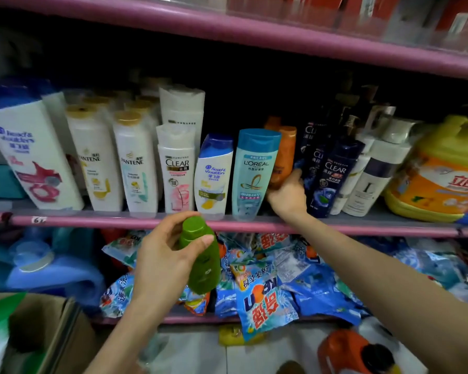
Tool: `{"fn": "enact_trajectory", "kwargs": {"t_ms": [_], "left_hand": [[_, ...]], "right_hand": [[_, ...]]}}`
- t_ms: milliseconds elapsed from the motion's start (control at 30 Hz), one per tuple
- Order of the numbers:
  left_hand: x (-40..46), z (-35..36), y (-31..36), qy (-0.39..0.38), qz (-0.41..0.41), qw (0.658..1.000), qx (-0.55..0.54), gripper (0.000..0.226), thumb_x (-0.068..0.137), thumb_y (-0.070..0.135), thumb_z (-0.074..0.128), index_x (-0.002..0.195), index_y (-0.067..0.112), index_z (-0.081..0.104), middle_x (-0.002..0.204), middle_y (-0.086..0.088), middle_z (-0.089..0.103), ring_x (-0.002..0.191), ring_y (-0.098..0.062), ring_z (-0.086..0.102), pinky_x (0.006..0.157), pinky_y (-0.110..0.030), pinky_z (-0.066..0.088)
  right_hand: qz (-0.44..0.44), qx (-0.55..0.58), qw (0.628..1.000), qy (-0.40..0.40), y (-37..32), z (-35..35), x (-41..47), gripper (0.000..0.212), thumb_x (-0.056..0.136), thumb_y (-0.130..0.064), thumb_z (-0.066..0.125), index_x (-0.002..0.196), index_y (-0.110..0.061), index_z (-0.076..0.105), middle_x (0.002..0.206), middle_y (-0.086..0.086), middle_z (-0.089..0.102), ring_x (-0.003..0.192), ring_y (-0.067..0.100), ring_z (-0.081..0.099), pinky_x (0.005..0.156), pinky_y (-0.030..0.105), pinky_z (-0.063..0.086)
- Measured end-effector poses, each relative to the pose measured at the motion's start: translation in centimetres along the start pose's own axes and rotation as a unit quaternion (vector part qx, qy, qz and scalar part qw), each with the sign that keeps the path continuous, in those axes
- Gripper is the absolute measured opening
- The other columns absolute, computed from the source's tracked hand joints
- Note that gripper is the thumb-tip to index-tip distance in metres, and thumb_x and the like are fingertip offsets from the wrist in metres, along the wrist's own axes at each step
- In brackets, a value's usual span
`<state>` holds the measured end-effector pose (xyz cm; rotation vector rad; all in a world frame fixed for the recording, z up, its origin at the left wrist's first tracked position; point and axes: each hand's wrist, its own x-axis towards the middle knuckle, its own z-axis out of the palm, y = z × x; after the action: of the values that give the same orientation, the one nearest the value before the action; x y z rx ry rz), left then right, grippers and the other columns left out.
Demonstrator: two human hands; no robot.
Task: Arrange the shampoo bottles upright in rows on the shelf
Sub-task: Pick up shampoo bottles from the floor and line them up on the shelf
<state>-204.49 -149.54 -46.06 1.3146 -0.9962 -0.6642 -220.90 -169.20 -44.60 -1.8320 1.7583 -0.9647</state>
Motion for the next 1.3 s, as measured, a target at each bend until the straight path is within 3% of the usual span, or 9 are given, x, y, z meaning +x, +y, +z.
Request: {"fn": "enact_trajectory", "kwargs": {"t_ms": [133, 300, 367, 567, 700, 1067, 1300], "left_hand": [[0.2, -0.1, -0.1, 0.001, 0.003, 1.000, -0.014, 0.035, 0.070, 0.009, 0.079, 0.098, 0.029, 0.068, 0.089, 0.009, 0.074, 0.083, -0.006, 0.070, 0.067, -0.013, 0.053], [0.5, -0.1, -0.2, -0.006, 0.005, 1.000, -0.023, 0.036, 0.070, 0.010, 0.079, 0.098, 0.029, 0.067, 0.090, 0.009, 0.074, 0.083, -0.005, 0.069, 0.066, -0.012, 0.052], [0.5, 0.0, -0.2, -0.006, 0.004, 1.000, -0.027, 0.036, 0.069, 0.011, 0.079, 0.097, 0.029, 0.068, 0.090, 0.009, 0.074, 0.083, -0.005, 0.069, 0.066, -0.011, 0.052], [0.5, 0.0, -0.2, -0.009, 0.006, 0.999, -0.032, 0.038, 0.063, 0.022, 0.079, 0.096, 0.034, 0.068, 0.093, 0.011, 0.073, 0.086, -0.004, 0.069, 0.072, -0.020, 0.052], [0.6, 0.1, -0.5, -0.015, 0.002, 0.999, -0.034, 0.040, 0.066, 0.012, 0.080, 0.093, 0.039, 0.068, 0.091, 0.013, 0.073, 0.085, -0.001, 0.069, 0.064, -0.011, 0.052], [0.8, -0.3, -0.4, -0.026, -0.003, 0.998, -0.058, 0.040, 0.054, 0.024, 0.077, 0.089, 0.041, 0.069, 0.092, 0.008, 0.074, 0.084, -0.005, 0.069, 0.063, -0.013, 0.054], [0.8, -0.4, -0.2, -0.025, -0.006, 0.999, -0.047, 0.040, 0.054, 0.026, 0.077, 0.089, 0.043, 0.069, 0.092, 0.010, 0.074, 0.085, -0.004, 0.069, 0.063, -0.015, 0.054]], "right_hand": [[0.002, -0.014, 1.000, 0.001, -0.5, 0.6, 0.4, 0.076, 0.083, -0.044, 0.064, 0.133, -0.004, 0.024, 0.121, 0.020, 0.056, 0.106, 0.041, 0.058, 0.085, 0.049, 0.050], [0.036, -0.053, 0.998, 0.010, -1.3, 1.3, 1.0, 0.081, 0.085, -0.042, 0.061, 0.141, -0.011, 0.011, 0.140, 0.018, 0.038, 0.120, 0.040, 0.049, 0.089, 0.048, 0.044], [0.056, -0.053, 0.997, 0.015, -1.6, 1.7, 1.4, 0.079, 0.087, -0.040, 0.058, 0.143, -0.012, 0.009, 0.138, 0.019, 0.041, 0.121, 0.039, 0.048, 0.092, 0.048, 0.043], [0.091, -0.062, 0.993, 0.034, -2.0, 2.6, 2.6, 0.045, 0.096, -0.027, 0.042, 0.133, -0.006, 0.025, 0.122, 0.020, 0.057, 0.109, 0.036, 0.058, 0.079, 0.040, 0.043], [0.078, -0.058, 0.995, 0.034, -1.6, 2.9, 3.1, 0.032, 0.096, -0.026, 0.042, 0.120, -0.005, 0.035, 0.114, 0.021, 0.060, 0.103, 0.037, 0.059, 0.071, 0.038, 0.038], [0.081, -0.059, 0.994, 0.041, -1.7, 3.2, 3.7, 0.028, 0.098, -0.018, 0.039, 0.121, -0.002, 0.040, 0.117, 0.022, 0.060, 0.108, 0.039, 0.058, 0.081, 0.042, 0.046], [0.094, -0.072, 0.992, 0.047, -1.7, 3.1, 3.5, 0.027, 0.098, -0.015, 0.039, 0.121, -0.001, 0.040, 0.118, 0.022, 0.059, 0.108, 0.038, 0.058, 0.076, 0.038, 0.042]]}}
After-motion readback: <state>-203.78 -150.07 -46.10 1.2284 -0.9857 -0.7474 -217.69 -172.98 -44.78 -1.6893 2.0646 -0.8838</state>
